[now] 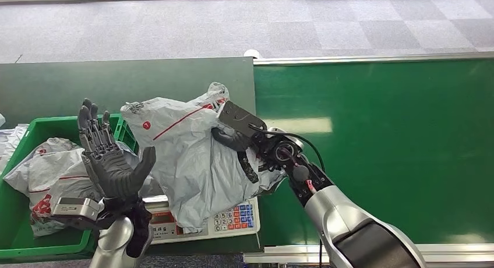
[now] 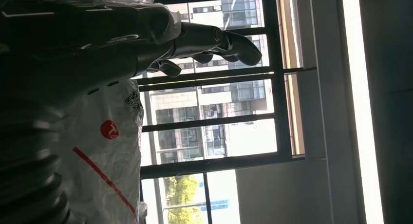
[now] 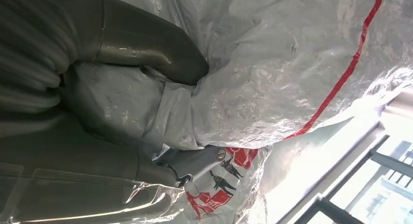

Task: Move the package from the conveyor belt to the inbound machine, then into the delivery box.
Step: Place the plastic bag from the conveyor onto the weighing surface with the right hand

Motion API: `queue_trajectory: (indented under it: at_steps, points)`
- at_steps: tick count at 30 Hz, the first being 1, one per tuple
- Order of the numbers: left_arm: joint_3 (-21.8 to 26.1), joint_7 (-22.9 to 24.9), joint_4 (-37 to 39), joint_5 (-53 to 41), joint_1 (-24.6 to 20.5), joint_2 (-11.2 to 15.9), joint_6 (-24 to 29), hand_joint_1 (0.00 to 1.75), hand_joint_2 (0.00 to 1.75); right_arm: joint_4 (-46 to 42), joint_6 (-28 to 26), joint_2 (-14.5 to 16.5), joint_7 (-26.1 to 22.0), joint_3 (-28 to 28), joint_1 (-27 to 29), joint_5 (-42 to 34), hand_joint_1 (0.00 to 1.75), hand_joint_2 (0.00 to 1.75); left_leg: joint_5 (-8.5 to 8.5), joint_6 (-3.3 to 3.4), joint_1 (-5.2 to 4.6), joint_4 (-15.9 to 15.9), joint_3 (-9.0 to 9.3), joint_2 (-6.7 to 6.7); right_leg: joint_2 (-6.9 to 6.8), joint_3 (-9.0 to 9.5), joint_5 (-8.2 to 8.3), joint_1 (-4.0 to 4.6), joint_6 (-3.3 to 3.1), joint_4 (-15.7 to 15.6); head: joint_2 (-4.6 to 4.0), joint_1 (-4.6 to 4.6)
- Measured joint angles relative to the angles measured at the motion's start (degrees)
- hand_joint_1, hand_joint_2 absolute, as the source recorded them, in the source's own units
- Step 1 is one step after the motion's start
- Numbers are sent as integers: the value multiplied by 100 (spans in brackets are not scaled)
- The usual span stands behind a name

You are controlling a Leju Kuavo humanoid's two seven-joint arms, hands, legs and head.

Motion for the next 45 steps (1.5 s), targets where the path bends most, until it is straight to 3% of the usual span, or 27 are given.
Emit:
queue_trajectory:
  at_steps: [9, 13, 17, 21, 28, 36, 45]
  points:
    - [19, 0, -105, -7, 175, 3, 38, 0, 175, 205, -510, 173, 640, -220, 27, -235, 171, 175, 0, 0, 0, 0, -1, -1, 0, 0, 0, 0, 0, 0, 0, 0]
    - [22, 0, -122, -7, 188, 4, 21, 0, 175, 263, -546, 200, 775, -248, 29, -284, 32, 175, 0, 0, 0, 0, -1, -1, 0, 0, 0, 0, 0, 0, 0, -1]
    - [23, 0, -124, -7, 188, 3, -51, 0, 175, 324, -382, 200, 898, -246, 35, -328, 3, 175, 0, 0, 0, 0, 0, -1, 0, 0, 0, 0, 0, 0, 0, 1]
    - [25, 0, -124, -8, 187, 2, -87, 0, 175, 357, -101, 199, 707, -246, 58, -405, 0, 175, 0, 0, 0, 0, 0, 0, 0, -1, 0, 0, 0, 0, 0, 1]
    - [26, 0, -122, -17, 190, 2, -153, 0, 175, 328, 691, 172, -366, -332, 182, -911, 0, 175, 0, 0, 0, 0, -1, -1, 0, -2, 0, 0, 0, 0, 0, 1]
    - [43, 0, -114, -18, 267, 2, -220, 0, 175, 35, 798, 84, -1279, -555, 551, -1502, 0, 175, 0, 0, 0, 0, -1, -1, 0, -2, 0, 0, 0, 0, 0, 0]
    - [78, 0, 28, -58, 247, 4, -348, 0, 175, -345, 785, -14, -1491, -758, 965, -1762, 0, 175, -1, 0, 0, 0, -1, 1, 1, -3, 0, 0, 0, -1, 0, 0]
